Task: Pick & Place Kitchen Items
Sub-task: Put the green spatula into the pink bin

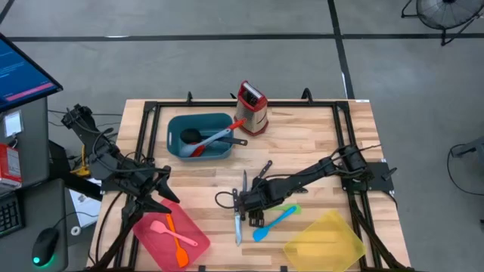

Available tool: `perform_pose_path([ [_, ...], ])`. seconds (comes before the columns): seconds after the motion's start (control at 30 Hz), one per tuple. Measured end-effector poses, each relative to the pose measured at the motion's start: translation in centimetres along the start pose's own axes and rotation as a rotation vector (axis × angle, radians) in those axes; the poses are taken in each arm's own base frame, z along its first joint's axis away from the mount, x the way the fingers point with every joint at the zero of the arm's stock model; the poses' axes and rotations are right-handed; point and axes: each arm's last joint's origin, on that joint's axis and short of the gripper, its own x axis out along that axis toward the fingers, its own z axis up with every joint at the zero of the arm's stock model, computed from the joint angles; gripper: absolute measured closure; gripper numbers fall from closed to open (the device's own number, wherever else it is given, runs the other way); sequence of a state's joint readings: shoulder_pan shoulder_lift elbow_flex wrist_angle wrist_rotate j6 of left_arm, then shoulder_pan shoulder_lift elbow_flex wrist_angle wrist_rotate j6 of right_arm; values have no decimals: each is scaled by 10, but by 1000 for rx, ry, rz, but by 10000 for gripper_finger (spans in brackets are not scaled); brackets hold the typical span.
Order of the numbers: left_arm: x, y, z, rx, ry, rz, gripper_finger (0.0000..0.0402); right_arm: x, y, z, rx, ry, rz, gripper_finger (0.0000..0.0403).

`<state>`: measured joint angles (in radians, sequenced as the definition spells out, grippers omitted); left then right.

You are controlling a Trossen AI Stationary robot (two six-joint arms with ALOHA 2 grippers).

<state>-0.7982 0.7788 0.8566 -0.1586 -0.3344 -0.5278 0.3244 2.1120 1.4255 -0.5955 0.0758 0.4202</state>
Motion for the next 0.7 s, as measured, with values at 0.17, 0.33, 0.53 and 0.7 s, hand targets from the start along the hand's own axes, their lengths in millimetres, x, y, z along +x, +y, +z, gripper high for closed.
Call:
perform_pose_path([
  [0.17, 0, 0, 0, 0, 1, 1, 243, 1, -4, -3, 25, 40, -46, 207],
  [0.33, 0, 0, 0, 0, 0, 1, 243, 3, -6, -5, 28, 78, -35, 312],
  [0.53, 0, 0, 0, 0, 0, 1, 243, 2, -7, -4, 48, 79, -34, 379],
  [0.7, 0, 0, 0, 0, 0, 2, 243, -4, -8, -3, 62, 58, -26, 402],
])
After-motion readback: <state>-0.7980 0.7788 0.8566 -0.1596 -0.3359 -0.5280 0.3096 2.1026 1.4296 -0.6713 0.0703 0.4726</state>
